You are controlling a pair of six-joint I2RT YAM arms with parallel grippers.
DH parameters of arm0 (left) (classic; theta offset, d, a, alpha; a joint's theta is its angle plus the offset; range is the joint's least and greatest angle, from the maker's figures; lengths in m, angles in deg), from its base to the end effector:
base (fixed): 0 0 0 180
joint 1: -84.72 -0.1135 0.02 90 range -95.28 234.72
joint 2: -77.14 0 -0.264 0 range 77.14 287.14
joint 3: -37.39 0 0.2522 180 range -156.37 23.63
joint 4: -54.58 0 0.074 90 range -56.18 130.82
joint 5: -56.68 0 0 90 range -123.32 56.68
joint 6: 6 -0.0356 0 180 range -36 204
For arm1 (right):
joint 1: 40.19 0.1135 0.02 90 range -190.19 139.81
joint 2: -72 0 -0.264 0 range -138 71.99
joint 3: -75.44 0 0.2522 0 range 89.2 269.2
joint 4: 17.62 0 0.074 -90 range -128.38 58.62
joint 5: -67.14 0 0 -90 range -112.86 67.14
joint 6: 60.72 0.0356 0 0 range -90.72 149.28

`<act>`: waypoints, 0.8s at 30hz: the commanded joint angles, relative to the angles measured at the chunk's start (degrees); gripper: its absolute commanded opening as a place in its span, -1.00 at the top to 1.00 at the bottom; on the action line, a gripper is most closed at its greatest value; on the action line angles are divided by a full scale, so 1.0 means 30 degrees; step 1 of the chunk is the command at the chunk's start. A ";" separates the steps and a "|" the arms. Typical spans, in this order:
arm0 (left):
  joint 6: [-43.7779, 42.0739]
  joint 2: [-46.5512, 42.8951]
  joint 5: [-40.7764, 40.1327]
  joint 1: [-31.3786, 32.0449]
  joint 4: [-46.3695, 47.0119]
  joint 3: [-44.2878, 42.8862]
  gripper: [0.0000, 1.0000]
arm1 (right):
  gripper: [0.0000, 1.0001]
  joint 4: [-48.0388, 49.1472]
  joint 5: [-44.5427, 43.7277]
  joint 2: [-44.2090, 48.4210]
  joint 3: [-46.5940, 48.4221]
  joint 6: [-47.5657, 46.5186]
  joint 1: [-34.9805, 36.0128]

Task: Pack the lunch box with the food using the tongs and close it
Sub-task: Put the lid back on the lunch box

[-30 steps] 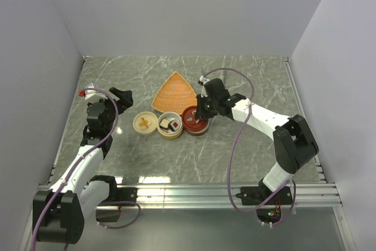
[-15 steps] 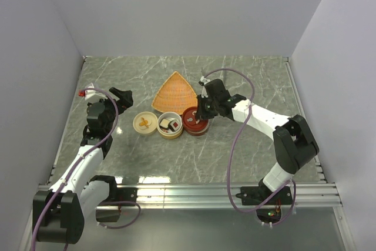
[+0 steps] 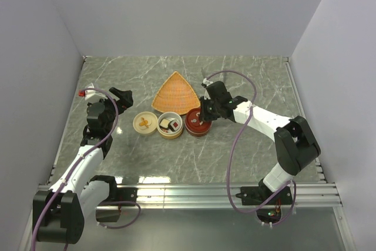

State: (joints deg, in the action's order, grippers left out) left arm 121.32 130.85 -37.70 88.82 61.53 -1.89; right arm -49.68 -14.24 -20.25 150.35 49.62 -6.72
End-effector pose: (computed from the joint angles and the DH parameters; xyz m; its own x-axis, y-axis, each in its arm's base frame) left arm 0.2162 -0.0128 0.2492 -0.1007 -0.5988 -0.7945 -0.0821 0.8009 -0.5932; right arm 0.2825 0.1932 0.2192 -0.8117 -0.1247 -0.5706 -0.3674 0.8684 0.3329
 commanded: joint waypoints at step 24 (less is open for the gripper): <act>0.0128 -0.0209 0.0025 0.0040 0.0802 -0.0166 -0.99 | 0.96 -0.0431 -0.0911 -0.0190 0.0536 -0.0334 0.0649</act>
State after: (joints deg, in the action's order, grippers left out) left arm 121.30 130.85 -37.68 88.82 61.53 -1.89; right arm -49.71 -15.77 -20.95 150.70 49.36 -5.52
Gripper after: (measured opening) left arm 0.995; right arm 0.112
